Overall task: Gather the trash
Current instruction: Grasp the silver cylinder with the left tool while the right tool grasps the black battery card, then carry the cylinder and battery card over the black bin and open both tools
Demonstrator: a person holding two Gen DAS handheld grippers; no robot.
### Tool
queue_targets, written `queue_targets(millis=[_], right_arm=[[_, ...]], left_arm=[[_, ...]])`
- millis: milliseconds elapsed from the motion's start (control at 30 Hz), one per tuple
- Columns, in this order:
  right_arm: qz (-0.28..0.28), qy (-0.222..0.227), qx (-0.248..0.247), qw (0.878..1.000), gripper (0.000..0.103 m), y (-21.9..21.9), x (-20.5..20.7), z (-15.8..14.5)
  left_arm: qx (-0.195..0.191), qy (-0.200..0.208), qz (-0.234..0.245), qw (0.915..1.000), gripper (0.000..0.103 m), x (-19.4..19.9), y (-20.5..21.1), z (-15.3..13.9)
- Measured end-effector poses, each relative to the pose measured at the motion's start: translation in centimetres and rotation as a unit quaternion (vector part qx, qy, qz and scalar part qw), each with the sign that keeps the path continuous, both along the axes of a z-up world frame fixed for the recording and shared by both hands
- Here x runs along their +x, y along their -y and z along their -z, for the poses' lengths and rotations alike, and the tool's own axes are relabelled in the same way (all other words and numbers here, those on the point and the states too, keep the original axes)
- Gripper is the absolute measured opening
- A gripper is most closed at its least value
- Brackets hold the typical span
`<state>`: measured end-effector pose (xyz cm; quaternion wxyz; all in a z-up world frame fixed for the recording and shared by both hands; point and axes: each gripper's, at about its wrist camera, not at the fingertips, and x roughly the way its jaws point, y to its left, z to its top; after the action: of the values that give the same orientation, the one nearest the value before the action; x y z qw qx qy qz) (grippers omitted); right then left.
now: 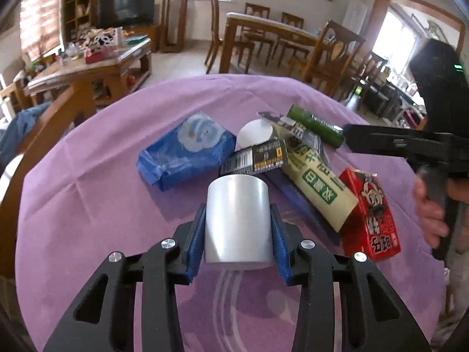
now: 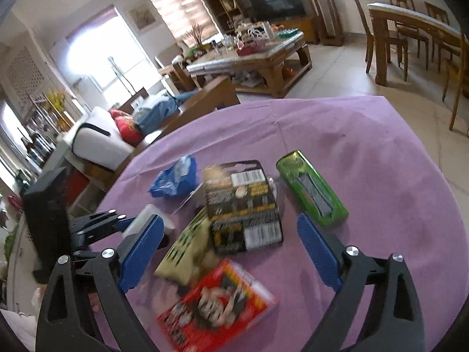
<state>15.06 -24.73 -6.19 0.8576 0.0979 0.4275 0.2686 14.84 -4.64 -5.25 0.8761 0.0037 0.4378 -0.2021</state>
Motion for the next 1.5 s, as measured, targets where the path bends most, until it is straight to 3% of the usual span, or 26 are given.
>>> queue_targets(millis=[200,300,367,567,767,900,1067,1267,1500], right_arm=[[-0.016,-0.011,-0.027,0.999,0.089,-1.1,2.1,1.1],[-0.03,-0.019,-0.051,0.998,0.068,-2.5,2.3,1.7],[-0.033,-0.01,-0.059,0.998,0.063,-2.8,2.1,1.9],[-0.028,0.004,-0.044,0.999,0.06,-2.4,1.4,1.2],[0.019,0.053,0.038,0.998,0.06,1.1,-1.9,-2.3],[0.052,0.083,0.099,0.99,0.06,4.5,-6.0,-4.2],[0.085,0.107,0.13,0.982,0.06,8.7,-10.7,-5.4],[0.126,0.137,0.147,0.972,0.06,14.6,-15.8,-5.7],[0.217,0.183,0.17,0.944,0.06,22.9,-21.7,-5.7]], left_arm=[[-0.041,0.002,-0.001,0.9991,0.04,-1.0,-0.4,0.3],[-0.061,0.013,-0.009,0.998,0.04,-1.1,-0.6,0.2],[-0.07,0.011,-0.013,0.9974,0.04,-1.0,-0.8,0.2],[-0.082,0.008,-0.013,0.9965,0.04,-0.8,-0.9,0.4],[-0.095,0.023,-0.004,0.9952,0.04,-1.3,-0.7,0.2],[-0.109,0.062,0.009,0.9921,0.04,-1.8,-0.5,-0.9],[-0.111,0.088,0.024,0.9896,0.04,-2.4,1.0,-2.0],[-0.146,0.119,0.061,0.9802,0.04,-5.6,5.7,-5.1],[-0.167,0.127,0.152,0.9659,0.04,-9.8,17.3,-7.8]])
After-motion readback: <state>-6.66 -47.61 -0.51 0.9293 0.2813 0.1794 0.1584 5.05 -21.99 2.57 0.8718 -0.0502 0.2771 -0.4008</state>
